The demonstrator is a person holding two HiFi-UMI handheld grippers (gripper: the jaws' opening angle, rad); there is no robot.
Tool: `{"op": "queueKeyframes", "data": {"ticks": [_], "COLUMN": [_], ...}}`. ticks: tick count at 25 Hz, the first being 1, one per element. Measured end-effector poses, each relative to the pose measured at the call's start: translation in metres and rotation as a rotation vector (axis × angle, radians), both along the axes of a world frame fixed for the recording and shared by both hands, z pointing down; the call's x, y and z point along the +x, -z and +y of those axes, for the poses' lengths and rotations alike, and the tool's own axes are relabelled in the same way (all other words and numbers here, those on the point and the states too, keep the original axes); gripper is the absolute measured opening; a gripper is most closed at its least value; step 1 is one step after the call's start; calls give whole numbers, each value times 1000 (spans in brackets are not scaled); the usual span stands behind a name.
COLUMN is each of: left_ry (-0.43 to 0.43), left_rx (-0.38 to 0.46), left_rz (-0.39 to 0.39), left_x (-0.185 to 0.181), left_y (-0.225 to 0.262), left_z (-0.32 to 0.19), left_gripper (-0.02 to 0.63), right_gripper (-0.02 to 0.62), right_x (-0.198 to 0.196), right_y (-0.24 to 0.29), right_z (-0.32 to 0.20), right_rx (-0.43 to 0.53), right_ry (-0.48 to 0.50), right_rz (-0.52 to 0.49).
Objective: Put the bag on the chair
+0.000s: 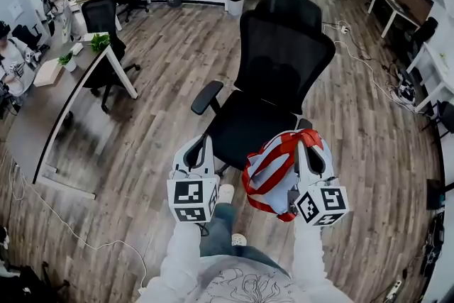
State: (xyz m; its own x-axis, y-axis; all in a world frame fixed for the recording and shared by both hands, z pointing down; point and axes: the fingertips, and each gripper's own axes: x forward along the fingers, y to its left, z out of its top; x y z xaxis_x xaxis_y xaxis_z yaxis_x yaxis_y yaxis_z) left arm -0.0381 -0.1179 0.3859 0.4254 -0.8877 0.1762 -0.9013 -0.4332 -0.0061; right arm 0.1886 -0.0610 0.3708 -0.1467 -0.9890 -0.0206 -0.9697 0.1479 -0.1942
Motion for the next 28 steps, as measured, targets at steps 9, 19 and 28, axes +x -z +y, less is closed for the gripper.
{"op": "queueKeyframes", "data": {"ticks": [9, 19, 28], "left_ry": [-93, -181, -189], "left_rx": [-20, -46, -102], "left_rz": [42, 25, -6], "left_x": [37, 66, 68], "left_y": [-15, -18, -46], "left_z": [-130, -266, -335], "left_gripper": [6, 6, 6], "right_gripper": [34, 34, 34], "right_x": [15, 34, 57], "right_y": [-18, -27, -73], "right_z": [-101, -225, -305], "right_rx": [-28, -62, -174], "right_ry": [-79, -124, -143], "right_rz": [-46, -54, -68]}}
